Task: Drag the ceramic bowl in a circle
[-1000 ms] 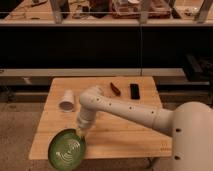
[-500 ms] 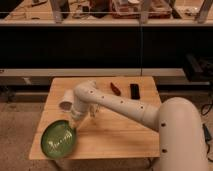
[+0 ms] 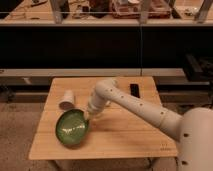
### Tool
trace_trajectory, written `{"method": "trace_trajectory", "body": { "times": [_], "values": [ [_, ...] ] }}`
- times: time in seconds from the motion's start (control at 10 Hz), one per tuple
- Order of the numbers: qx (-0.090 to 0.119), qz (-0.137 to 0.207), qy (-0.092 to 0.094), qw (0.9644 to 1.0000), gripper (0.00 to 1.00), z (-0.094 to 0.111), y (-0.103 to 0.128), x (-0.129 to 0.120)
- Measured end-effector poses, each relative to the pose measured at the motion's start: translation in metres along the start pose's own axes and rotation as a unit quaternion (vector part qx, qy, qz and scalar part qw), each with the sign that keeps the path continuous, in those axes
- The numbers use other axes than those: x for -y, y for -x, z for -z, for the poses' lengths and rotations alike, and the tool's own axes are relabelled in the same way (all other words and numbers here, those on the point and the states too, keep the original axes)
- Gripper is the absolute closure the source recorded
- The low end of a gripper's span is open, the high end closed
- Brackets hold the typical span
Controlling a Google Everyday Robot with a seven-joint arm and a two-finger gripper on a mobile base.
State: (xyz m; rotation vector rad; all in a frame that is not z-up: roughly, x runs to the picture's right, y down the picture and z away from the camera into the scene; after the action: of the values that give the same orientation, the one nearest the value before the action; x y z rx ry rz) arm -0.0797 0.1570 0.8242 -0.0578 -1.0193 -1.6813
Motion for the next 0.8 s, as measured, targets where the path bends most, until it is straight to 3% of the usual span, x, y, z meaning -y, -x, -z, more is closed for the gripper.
{"method": "trace_trajectory", "body": {
  "times": [0.3, 0.8],
  "values": [
    [-0.007, -0.025, 0.007, 0.9996, 0.86, 0.015, 0.028, -0.026],
    [0.024, -0.004, 0.023, 0.9994, 0.86, 0.022, 0.083, -0.025]
  ]
}}
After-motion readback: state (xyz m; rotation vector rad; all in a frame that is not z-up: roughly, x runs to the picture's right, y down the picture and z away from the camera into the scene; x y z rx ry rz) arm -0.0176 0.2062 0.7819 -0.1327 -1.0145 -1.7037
